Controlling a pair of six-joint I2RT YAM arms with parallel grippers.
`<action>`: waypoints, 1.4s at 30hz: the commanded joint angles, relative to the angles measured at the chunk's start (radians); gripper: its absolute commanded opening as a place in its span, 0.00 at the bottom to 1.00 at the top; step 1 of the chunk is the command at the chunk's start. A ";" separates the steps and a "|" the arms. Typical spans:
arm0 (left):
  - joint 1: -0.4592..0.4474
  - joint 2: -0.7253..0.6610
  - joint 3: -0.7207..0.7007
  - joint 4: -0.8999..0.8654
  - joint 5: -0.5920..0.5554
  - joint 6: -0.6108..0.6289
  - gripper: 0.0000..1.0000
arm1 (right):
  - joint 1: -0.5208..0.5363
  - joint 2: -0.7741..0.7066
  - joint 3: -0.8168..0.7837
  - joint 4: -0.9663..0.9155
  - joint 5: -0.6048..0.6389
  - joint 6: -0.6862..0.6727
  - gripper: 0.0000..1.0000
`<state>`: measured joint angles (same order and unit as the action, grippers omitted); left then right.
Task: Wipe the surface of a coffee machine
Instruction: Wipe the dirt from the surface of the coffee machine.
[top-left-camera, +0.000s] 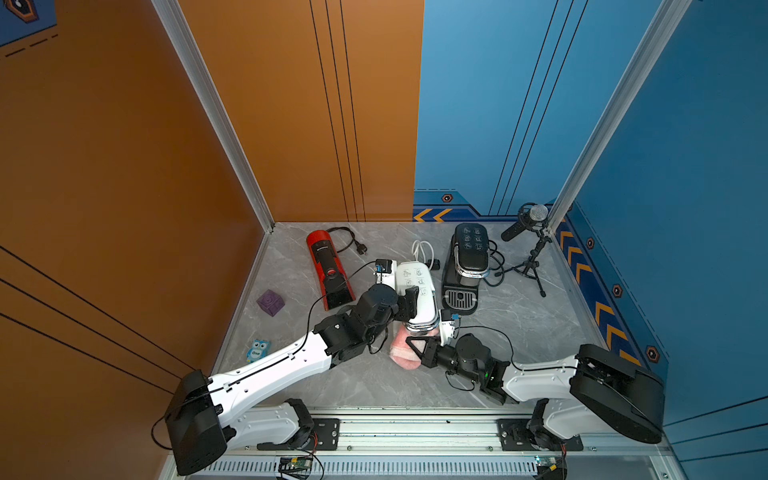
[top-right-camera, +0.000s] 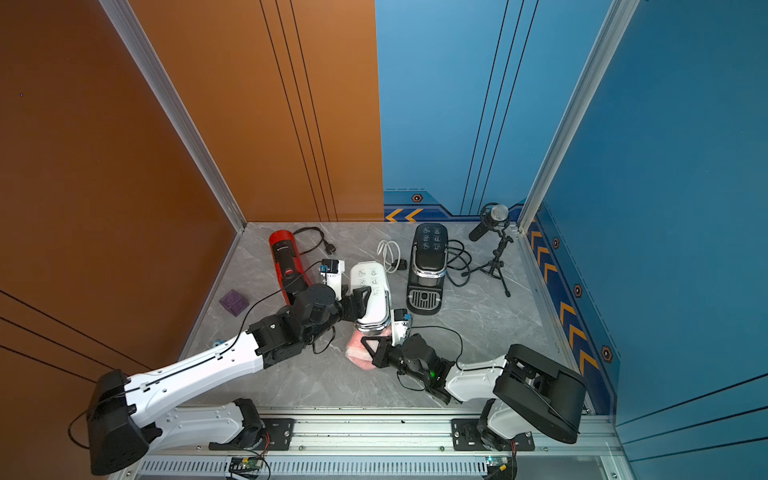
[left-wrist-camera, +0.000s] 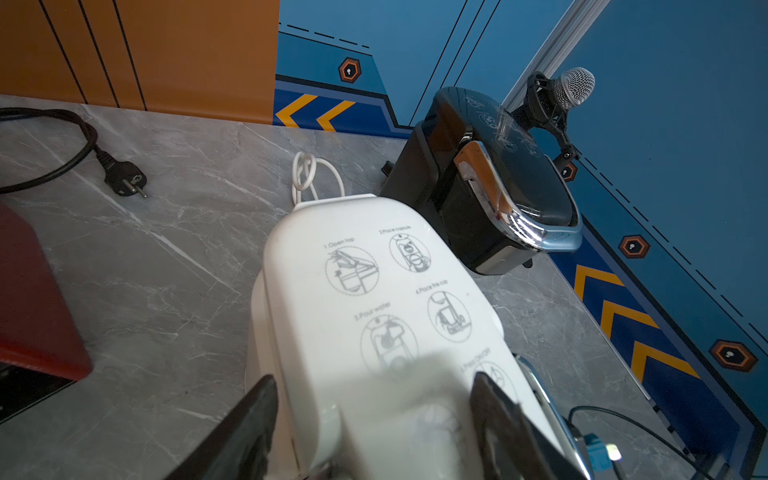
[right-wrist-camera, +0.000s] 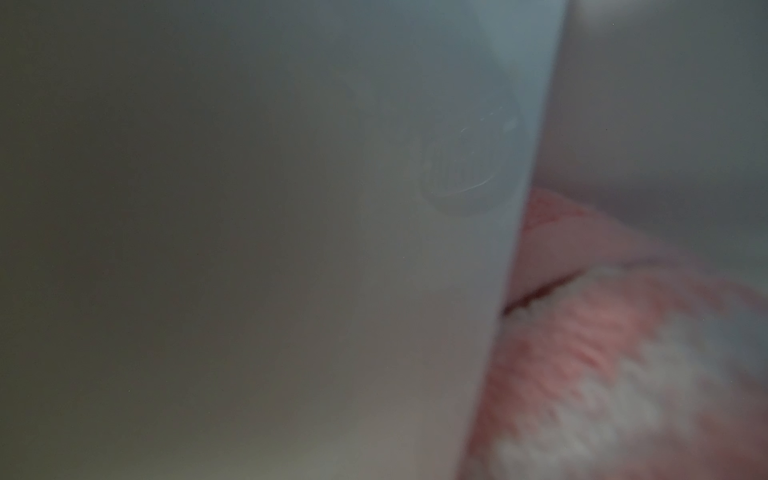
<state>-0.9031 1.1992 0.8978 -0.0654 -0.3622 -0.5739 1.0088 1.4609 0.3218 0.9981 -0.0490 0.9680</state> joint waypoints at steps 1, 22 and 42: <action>0.006 0.056 -0.074 -0.284 0.025 0.031 0.73 | 0.004 0.042 0.036 0.118 -0.006 0.020 0.00; 0.012 0.035 -0.099 -0.280 0.028 0.037 0.73 | -0.035 0.088 0.003 0.014 0.293 0.059 0.00; 0.024 0.034 -0.107 -0.281 0.048 0.038 0.73 | 0.033 0.128 0.107 -0.075 0.311 0.051 0.00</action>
<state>-0.8902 1.1790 0.8711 -0.0437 -0.3370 -0.5739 1.0298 1.5440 0.3862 0.8543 0.2150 0.9997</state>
